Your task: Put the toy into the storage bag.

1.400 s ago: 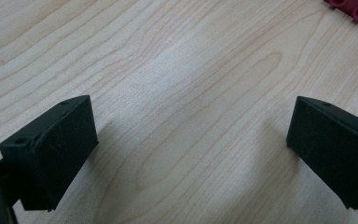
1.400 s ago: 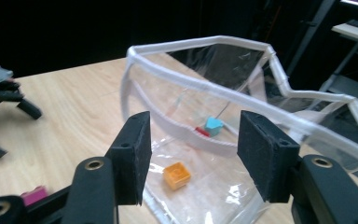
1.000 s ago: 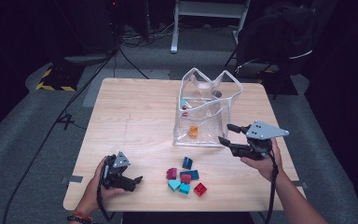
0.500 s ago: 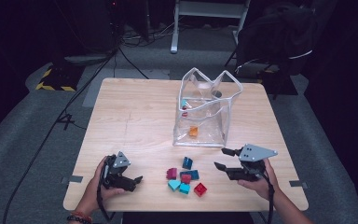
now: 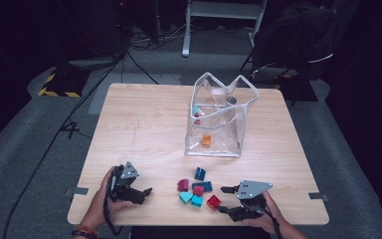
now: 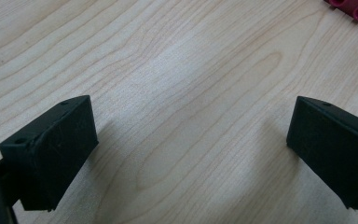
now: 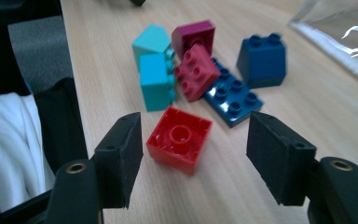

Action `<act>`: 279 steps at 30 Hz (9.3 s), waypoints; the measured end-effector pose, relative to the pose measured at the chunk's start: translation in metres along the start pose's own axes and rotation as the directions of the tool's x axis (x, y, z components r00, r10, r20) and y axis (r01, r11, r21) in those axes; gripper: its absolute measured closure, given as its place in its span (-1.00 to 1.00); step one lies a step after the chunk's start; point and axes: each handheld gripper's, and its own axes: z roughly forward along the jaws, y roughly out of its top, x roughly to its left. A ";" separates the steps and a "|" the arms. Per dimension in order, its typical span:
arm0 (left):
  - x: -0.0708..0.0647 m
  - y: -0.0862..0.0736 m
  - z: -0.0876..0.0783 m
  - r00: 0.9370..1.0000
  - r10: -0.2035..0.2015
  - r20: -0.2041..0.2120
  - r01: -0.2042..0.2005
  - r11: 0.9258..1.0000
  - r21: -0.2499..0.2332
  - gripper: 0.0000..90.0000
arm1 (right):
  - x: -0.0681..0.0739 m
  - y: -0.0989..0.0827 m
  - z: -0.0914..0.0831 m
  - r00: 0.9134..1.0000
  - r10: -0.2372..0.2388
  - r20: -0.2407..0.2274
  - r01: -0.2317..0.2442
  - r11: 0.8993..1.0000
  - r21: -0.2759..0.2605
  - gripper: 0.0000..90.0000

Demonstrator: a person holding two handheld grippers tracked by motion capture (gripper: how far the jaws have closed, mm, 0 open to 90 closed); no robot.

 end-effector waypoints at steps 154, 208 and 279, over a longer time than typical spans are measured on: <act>0.000 0.000 0.000 1.000 -0.012 -0.007 0.012 1.000 -0.001 -0.96 | -0.189 0.162 -0.075 0.811 0.235 0.537 -0.127 0.965 -0.230 0.32; 0.000 0.000 0.000 1.000 -0.008 -0.013 0.008 1.000 0.000 -0.96 | -0.050 0.069 -0.063 0.973 0.040 0.229 0.001 0.984 -0.176 -0.05; 0.000 0.000 0.000 1.000 -0.009 -0.012 0.009 1.000 0.000 -0.96 | -0.055 0.005 0.013 0.996 -0.008 0.087 0.006 1.000 0.023 0.32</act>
